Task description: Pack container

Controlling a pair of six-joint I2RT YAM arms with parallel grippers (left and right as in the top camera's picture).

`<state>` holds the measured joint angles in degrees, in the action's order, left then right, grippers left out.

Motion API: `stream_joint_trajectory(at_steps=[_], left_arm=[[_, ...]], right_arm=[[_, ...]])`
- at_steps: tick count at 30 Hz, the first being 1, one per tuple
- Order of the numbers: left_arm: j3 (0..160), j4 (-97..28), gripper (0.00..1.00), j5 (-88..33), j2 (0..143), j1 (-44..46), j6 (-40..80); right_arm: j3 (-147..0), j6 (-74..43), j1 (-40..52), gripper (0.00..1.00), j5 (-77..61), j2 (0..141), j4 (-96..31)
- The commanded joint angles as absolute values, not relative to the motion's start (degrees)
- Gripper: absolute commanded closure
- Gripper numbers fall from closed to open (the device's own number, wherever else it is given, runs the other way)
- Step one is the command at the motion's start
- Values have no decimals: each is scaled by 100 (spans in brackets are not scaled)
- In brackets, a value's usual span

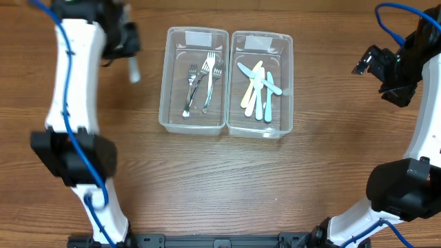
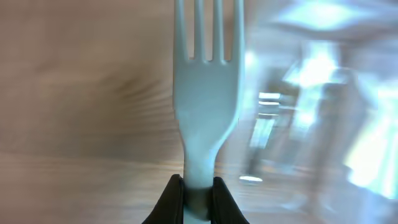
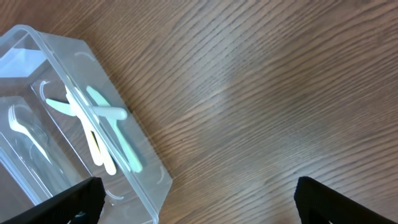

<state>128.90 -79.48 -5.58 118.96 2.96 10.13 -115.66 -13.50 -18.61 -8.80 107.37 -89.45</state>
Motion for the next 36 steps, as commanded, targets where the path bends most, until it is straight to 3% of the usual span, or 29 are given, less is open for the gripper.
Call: stream_joint_trajectory(at_steps=[1, 8, 9, 10, 11, 18, 22, 26, 36], left_arm=[[12895, -7778, 96, -370, 11974, 1111, 930], [12870, -7402, 94, -148, 12717, 1750, 943], [12870, -7373, 84, -150, 12842, 1780, 943], [12873, -7354, 57, -150, 12949, 1806, 941], [12873, -7354, 46, -150, 13030, 1813, 941], [13174, -7660, 8, -279, 12766, 1706, 941], [13640, -7977, 0, -274, 12298, 1605, 943], [13946, -8180, 0, -75, 11716, 1459, 945], [14042, -8261, 4, 593, 10049, 801, 1050]], right_arm=[[-11581, -1378, -1828, 0, -913, 10685, -8873], [-11581, -1378, -1828, 0, -913, 10685, -8792], [-11581, -1378, -1828, 0, -913, 10685, -8770], [-11581, -1378, -1828, 0, -913, 10685, -8739], [-11581, -1378, -1828, 0, -913, 10685, -8691], [-11581, -1378, -1828, 0, -915, 10685, -8180], [-11581, -1378, -1828, 0, -913, 10685, -7848], [-11585, -1288, -1828, 0, -987, 10685, -7520], [-11712, 687, -1828, 0, -3299, 10674, -7120]])
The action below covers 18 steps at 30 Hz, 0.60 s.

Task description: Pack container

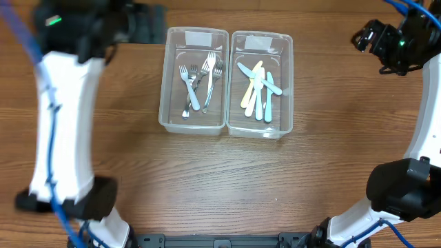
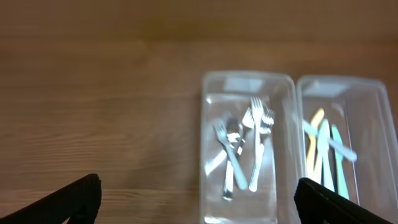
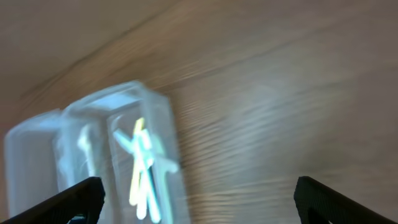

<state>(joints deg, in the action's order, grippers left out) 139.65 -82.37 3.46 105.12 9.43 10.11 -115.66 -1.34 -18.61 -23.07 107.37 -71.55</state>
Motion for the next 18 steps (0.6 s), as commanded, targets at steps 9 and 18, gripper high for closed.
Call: stream_joint_trajectory(at_steps=[9, 18], left_arm=[[14040, -8248, 0, 1350, 8558, 779, 1238], [14038, -8593, 0, 1717, 7861, 779, 1219]], right_arm=[[-13032, 1256, -1839, 0, -3201, 10057, -7052], [-14398, 1350, -1883, 0, -2731, 9533, -6941]])
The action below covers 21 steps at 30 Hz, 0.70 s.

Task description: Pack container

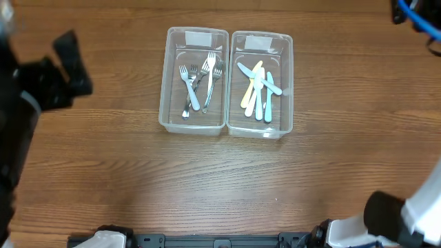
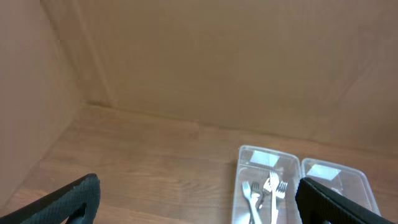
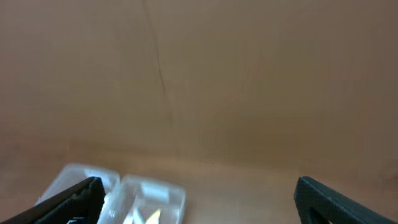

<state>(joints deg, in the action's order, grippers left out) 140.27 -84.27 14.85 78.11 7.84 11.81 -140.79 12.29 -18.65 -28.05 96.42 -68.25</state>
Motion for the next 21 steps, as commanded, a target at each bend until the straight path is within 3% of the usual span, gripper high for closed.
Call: stream_joint_trajectory(at_steps=[1, 21], left_arm=[[14035, -8606, 0, 1712, 7865, 779, 1223], [14035, -8724, 0, 1693, 8689, 779, 1240]], right_arm=[[-14414, 1350, -1883, 0, -2740, 9520, -6952], [-14407, 1328, -1881, 0, -3708, 9491, -7133]])
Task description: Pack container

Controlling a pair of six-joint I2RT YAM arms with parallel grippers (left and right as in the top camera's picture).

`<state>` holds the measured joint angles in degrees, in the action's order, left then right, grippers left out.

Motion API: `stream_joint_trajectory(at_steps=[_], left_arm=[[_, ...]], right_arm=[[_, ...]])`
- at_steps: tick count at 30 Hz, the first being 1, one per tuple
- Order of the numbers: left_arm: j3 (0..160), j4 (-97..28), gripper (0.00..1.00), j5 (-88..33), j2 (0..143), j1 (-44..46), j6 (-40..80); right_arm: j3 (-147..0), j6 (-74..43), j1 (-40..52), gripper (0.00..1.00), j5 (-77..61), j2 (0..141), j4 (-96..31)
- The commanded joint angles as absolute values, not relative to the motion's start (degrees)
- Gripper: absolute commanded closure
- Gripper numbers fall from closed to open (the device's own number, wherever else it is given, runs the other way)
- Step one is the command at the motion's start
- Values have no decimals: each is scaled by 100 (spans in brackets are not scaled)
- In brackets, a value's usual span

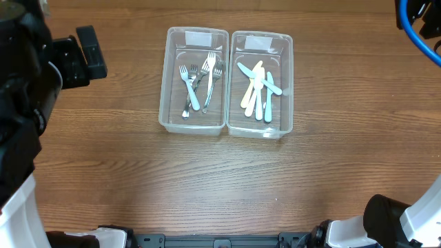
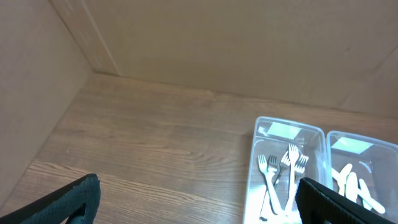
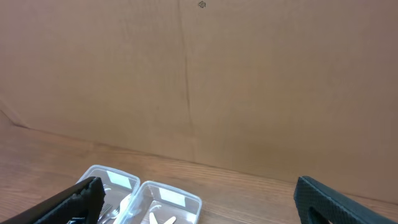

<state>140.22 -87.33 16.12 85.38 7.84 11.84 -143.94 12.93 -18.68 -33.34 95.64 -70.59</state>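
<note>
Two clear plastic containers stand side by side. The left container (image 1: 170,83) holds several forks, among them a pale blue plastic fork (image 1: 192,94). Its neighbour, the right container (image 1: 284,86), holds several pastel plastic knives (image 1: 258,89). Raised well back from them, my left gripper (image 2: 198,200) is open and empty; in its view the fork container (image 2: 255,163) lies ahead to the right. Also high up, my right gripper (image 3: 198,202) is open and empty, with both containers (image 3: 186,202) low in its view.
The wooden table (image 1: 207,186) is walled by brown cardboard (image 3: 186,74) at the back and left. My left arm (image 1: 27,89) fills the overhead's left side. At the top right corner is my right arm (image 1: 419,15).
The left wrist view has tipped down a little, so the containers sit nearer in it. The right wrist view shows more of both containers. Cutlery and containers have not moved.
My left gripper was shut on the pale blue fork just left of the fork container. Then the fork lay among the metal forks and the gripper was open above. Both arms then stood raised away from the containers, and they still do.
</note>
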Motion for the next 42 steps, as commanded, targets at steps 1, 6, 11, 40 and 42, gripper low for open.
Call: stream_joint_trajectory(at_steps=[1, 6, 11, 40, 42], left_arm=[[14035, -8724, 0, 1691, 8724, 779, 1240], [14035, -8724, 0, 1691, 8908, 779, 1240], [14035, -8724, 0, 1691, 9067, 779, 1240], [14035, -8722, 0, 1691, 9524, 779, 1240], [14035, -8722, 0, 1691, 9524, 779, 1240]], right_arm=[[-14407, 1328, -1881, 0, -3955, 9494, -7183], [-14407, 1350, -1883, 0, -4372, 9491, -7417], [-14409, 1354, -1894, 0, -4276, 9476, -7164], [-7717, 1332, -150, 0, -1763, 4923, -4700], [-6733, 1330, -150, 0, -1765, 4281, -4416]])
